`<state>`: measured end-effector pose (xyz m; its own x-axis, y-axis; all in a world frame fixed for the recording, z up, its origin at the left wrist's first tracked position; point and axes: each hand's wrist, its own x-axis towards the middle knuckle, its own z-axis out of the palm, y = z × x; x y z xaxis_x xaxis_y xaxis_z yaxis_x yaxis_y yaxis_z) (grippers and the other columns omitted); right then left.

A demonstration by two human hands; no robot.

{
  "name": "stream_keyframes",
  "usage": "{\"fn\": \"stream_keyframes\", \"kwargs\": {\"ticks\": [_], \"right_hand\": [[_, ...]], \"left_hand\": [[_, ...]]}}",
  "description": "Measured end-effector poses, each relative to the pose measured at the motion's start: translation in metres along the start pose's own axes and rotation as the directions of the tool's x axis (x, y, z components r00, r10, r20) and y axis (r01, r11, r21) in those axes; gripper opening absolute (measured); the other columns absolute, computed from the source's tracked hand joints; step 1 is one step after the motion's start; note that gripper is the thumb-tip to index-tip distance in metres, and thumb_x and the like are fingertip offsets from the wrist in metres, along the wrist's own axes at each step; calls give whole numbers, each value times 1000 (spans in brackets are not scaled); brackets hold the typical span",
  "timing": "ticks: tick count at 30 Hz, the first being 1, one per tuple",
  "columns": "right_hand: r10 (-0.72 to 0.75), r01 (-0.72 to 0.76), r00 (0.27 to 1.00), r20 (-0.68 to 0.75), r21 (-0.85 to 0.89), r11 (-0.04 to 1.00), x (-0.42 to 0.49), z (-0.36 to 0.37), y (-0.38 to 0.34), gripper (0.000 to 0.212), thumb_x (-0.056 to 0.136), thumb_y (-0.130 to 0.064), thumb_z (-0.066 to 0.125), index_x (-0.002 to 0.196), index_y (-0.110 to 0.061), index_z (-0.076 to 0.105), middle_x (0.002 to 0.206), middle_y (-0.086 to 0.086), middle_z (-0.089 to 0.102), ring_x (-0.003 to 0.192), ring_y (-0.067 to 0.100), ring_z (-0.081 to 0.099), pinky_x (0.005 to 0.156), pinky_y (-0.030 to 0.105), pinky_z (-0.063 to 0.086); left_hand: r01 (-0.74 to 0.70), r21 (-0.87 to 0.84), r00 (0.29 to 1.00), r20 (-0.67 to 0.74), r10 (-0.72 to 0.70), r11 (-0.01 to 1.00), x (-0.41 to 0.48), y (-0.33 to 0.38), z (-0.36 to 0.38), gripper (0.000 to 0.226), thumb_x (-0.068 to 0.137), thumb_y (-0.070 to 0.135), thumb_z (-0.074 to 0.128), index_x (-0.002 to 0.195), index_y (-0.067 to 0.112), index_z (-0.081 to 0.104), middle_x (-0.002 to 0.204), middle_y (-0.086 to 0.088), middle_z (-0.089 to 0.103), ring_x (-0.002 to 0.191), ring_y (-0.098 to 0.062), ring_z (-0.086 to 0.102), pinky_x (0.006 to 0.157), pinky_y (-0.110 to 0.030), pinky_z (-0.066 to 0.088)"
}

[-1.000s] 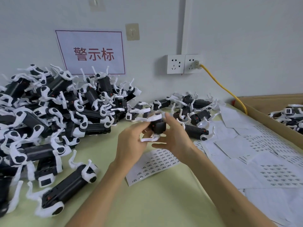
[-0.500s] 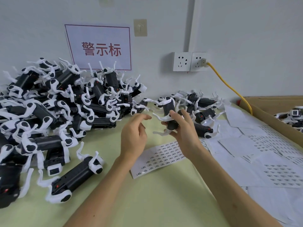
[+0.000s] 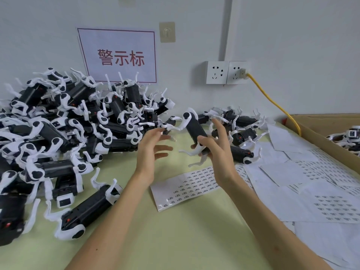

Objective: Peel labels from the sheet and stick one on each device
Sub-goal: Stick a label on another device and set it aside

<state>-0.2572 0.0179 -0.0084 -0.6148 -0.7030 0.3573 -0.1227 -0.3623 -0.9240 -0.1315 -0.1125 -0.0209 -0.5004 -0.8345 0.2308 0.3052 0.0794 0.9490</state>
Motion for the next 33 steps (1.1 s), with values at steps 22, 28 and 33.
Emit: {"fn": "stream_keyframes", "kwargs": {"ticks": [22,28,33], "right_hand": [[-69,70,997,32,-12,997,-3,3,-7,68,72,-17,56,139,-23,44,111,7,50,97,16,56,78,32,56],[-115,114,993,-4,-64,991,-5,4,-11,70,70,-14,55,139,-15,43,108,10,50,96,14,52,72,16,50],[-145,158,986,77,-212,964,-9,3,-9,74,68,-14,53,140,-23,42,106,2,50,92,11,53,80,30,50]], "left_hand": [[380,-366,896,375,-239,849,-6,11,-1,53,99,51,50,131,11,60,116,-19,65,84,-34,71,76,-37,59],[394,-272,899,314,-306,878,-4,8,2,50,97,52,51,116,8,62,83,-9,66,76,-31,69,72,-36,57],[441,-209,871,334,-361,873,-6,10,2,53,87,53,56,117,10,56,81,-13,57,62,-26,51,61,-32,44]]}}
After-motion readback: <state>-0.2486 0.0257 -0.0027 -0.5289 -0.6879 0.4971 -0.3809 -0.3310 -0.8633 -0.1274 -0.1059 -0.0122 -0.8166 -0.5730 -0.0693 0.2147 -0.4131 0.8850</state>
